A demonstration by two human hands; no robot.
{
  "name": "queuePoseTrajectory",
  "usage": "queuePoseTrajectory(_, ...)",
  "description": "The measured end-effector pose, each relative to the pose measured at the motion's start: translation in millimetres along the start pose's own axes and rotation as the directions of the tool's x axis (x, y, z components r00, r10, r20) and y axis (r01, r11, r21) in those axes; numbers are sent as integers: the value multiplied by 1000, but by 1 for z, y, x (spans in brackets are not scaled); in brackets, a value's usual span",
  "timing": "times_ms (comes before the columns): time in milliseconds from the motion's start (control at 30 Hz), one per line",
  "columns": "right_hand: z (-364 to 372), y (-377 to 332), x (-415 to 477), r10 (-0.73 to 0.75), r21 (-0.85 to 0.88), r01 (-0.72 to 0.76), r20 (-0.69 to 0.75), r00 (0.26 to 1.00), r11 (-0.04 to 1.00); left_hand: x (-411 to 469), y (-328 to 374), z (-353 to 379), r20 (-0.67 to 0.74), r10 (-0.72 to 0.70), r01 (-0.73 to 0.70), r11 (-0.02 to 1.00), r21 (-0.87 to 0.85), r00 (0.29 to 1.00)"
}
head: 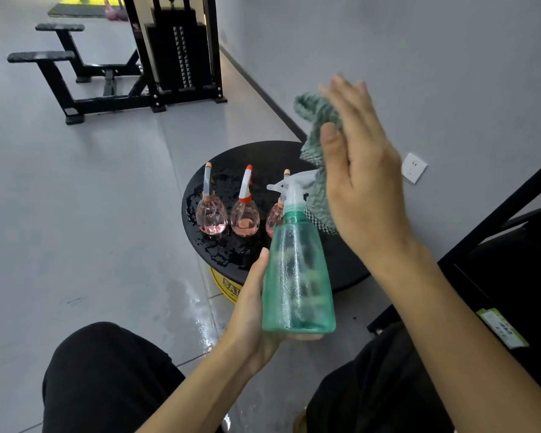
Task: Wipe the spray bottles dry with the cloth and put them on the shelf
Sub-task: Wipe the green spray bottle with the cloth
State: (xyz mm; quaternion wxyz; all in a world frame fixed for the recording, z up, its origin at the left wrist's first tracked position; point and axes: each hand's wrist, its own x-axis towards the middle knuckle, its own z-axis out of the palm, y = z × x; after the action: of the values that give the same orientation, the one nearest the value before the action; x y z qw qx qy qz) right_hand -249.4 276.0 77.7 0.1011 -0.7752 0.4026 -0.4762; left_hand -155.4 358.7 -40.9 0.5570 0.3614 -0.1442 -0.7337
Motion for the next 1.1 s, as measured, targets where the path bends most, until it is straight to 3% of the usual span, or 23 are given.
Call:
queuePoseTrajectory(67,6,5,-1,30,-65,-15,225,974,998,0,-2,0,-11,3,-3,1000,-15,1000)
queuePoseTrajectory(133,12,12,-9,63,-208,35,448,892,978,-1,-2,-1,-5,16,-16,1000,-2,1000)
queuePoseTrajectory(200,13,17,-17,96,-337,114,547,832,935,-3,-1,-1,10,16,-17,999,38,1000)
queuePoseTrajectory(333,9,16,-23,48,-355,157,506,861,921,-4,0,-2,19,26,-27,997,70,999)
queuePoseTrajectory(533,3,8,-44,78,-271,130,640,765,954,-7,5,-1,64,53,-61,989,131,997)
queuePoseTrajectory(733,3,24,-28,75,-281,146,646,760,949,-14,1,1,149,32,-57,985,165,988)
queuePoseTrajectory(867,4,29,-21,148,-353,116,639,755,929,-18,0,3,158,29,-53,988,148,987)
queuePoseTrajectory(1100,6,20,-35,113,-273,116,697,708,955,-17,0,-2,200,-1,-39,980,196,980)
